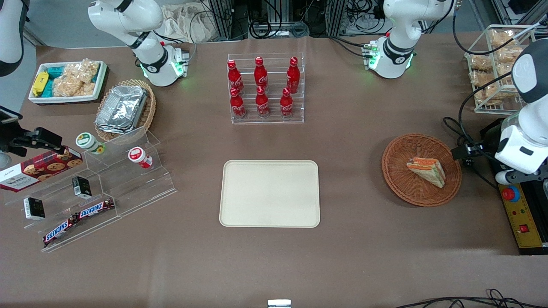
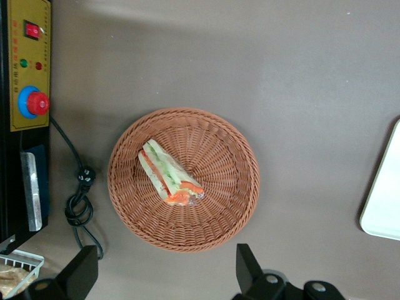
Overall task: Place sandwich from basket to tray
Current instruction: 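Move the left gripper down over the wrapped sandwich in the wicker basket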
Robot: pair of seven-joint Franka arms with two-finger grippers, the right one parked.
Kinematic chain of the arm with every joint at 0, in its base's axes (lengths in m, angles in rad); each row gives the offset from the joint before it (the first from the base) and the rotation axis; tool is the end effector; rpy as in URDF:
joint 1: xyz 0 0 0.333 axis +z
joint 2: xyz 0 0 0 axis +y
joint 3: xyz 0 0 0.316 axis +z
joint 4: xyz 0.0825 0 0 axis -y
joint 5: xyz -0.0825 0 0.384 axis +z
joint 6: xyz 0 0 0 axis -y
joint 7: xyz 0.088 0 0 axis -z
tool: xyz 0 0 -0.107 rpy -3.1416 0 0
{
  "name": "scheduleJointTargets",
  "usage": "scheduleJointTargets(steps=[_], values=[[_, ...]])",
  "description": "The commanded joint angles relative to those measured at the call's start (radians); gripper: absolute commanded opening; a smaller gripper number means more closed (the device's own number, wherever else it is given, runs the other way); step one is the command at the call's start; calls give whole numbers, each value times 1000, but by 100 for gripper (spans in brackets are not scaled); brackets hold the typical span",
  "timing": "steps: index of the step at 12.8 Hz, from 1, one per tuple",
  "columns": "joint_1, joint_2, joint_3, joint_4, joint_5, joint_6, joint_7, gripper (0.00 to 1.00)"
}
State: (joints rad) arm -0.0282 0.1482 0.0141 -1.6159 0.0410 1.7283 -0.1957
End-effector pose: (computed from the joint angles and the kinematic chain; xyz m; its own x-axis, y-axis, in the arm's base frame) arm 0.6051 -0.0053 0.5306 0.9844 0.1740 -0.0270 0.1726 -0.9838 -0.0485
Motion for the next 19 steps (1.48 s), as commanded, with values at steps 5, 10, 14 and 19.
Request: scheduleJointTargets(steps=[5,10,14,19], values=[[10,16,13,-39,51,-29,-132,99],[63,54,13,-261,56,194,-534,99],[68,89,13,-418,48,451,-706,99],[68,148,13,-485,40,592,-761,99]])
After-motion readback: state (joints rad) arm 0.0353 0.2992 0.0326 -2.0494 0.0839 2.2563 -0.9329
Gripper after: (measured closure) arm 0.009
